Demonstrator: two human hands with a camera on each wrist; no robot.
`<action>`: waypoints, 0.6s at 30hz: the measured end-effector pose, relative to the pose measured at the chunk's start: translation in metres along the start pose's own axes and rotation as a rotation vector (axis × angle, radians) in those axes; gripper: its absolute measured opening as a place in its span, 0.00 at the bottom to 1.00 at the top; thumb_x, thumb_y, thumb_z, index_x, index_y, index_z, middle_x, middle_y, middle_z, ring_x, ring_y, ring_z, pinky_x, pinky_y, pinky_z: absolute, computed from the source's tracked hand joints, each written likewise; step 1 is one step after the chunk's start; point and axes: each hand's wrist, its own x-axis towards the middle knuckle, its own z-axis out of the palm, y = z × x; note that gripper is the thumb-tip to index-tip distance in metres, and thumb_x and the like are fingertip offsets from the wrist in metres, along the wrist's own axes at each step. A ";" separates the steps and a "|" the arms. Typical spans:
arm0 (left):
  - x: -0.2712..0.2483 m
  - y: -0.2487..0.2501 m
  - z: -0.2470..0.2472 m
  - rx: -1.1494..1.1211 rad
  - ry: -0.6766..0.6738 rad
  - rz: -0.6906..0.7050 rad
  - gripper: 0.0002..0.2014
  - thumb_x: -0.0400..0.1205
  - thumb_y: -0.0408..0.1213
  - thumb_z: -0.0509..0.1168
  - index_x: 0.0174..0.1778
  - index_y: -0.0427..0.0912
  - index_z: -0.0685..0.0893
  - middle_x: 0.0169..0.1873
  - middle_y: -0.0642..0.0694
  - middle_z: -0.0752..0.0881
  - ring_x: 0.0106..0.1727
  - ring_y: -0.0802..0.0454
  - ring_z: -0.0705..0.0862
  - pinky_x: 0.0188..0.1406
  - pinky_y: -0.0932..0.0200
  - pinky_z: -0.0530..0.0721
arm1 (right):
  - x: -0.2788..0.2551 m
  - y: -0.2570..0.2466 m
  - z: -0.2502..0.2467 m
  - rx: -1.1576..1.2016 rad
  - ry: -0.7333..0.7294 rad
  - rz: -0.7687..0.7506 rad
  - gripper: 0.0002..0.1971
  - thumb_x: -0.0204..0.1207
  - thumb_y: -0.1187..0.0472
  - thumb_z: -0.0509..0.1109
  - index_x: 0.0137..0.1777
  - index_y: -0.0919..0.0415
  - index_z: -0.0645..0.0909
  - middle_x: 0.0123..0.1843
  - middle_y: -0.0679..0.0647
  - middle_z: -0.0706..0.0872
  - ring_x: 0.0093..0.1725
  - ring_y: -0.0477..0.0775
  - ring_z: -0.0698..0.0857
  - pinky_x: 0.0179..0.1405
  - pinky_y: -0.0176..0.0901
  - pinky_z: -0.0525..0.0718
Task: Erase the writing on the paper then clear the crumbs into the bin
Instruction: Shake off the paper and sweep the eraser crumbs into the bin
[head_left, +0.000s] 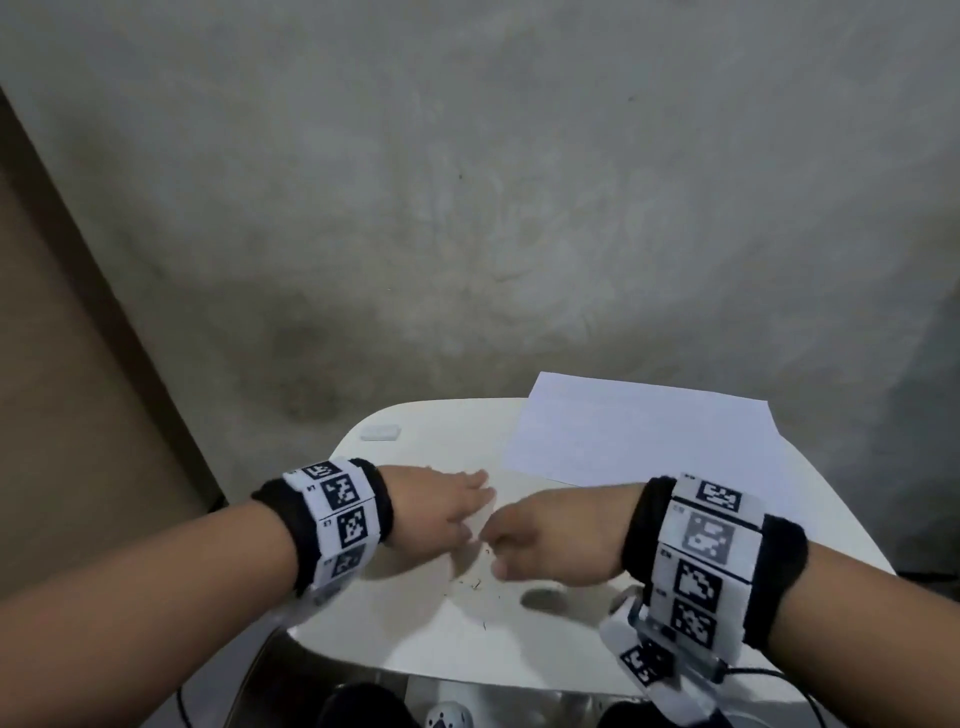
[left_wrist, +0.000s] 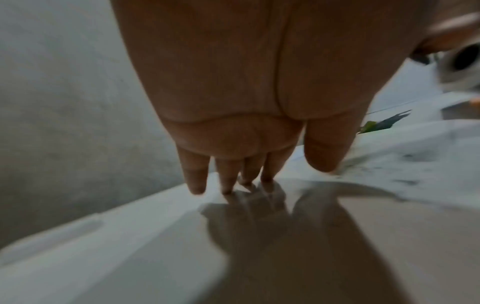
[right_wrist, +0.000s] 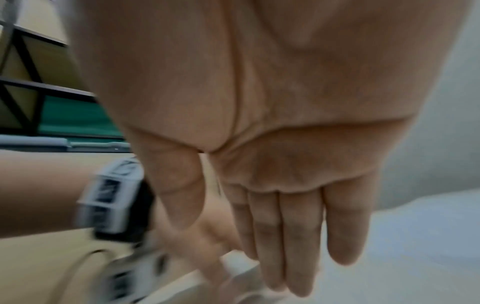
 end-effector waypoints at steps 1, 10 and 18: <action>-0.002 0.001 0.002 -0.040 -0.042 0.054 0.24 0.88 0.42 0.56 0.82 0.51 0.69 0.86 0.50 0.59 0.82 0.48 0.65 0.79 0.50 0.64 | 0.003 0.007 -0.007 0.010 0.084 0.033 0.18 0.84 0.50 0.57 0.68 0.57 0.76 0.65 0.52 0.81 0.64 0.55 0.79 0.63 0.46 0.73; -0.007 -0.016 -0.006 -0.132 0.212 -0.055 0.25 0.90 0.41 0.53 0.85 0.51 0.62 0.84 0.53 0.63 0.83 0.53 0.63 0.81 0.59 0.58 | 0.014 -0.001 0.015 -0.019 -0.008 0.035 0.28 0.82 0.46 0.60 0.79 0.54 0.61 0.75 0.53 0.73 0.67 0.50 0.75 0.68 0.47 0.72; -0.044 0.012 0.027 -0.027 0.130 0.120 0.30 0.90 0.57 0.42 0.88 0.53 0.45 0.87 0.58 0.47 0.87 0.59 0.45 0.85 0.49 0.45 | -0.107 0.045 0.054 0.136 0.311 0.435 0.40 0.75 0.29 0.48 0.84 0.45 0.48 0.84 0.36 0.55 0.82 0.37 0.54 0.73 0.30 0.53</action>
